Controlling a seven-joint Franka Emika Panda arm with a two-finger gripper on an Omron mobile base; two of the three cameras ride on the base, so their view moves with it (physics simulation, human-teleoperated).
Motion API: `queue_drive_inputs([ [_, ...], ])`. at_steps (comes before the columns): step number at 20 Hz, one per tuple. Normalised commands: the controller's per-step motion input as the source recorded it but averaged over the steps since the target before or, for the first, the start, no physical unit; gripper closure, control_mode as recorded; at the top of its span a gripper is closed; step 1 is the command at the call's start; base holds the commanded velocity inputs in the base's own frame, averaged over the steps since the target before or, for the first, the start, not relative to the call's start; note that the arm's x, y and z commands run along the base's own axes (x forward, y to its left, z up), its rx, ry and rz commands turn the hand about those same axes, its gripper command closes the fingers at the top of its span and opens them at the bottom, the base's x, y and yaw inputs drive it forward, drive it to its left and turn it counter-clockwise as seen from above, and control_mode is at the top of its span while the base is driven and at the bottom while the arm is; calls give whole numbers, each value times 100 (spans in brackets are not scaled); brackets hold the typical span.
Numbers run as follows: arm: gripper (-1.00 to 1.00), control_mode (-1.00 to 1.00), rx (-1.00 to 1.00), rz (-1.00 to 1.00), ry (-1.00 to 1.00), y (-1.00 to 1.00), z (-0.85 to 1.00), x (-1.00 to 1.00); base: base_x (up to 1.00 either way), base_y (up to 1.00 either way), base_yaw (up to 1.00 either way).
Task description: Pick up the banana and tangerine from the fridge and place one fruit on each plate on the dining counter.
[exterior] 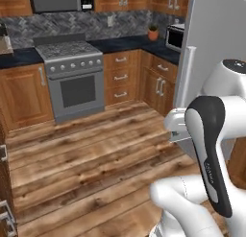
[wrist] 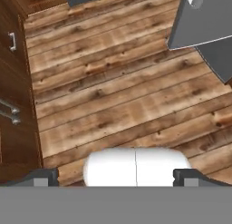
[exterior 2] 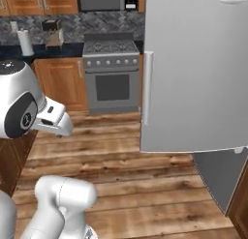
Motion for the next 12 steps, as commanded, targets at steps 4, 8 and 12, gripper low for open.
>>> queue_drive_inputs([
  [4,-100,100,0,0,0,0,0,0,100,57,-19],
  [8,-100,100,0,0,0,0,0,0,100,60,-28],
  [12,-100,100,0,0,0,0,0,0,100,64,-41],
])
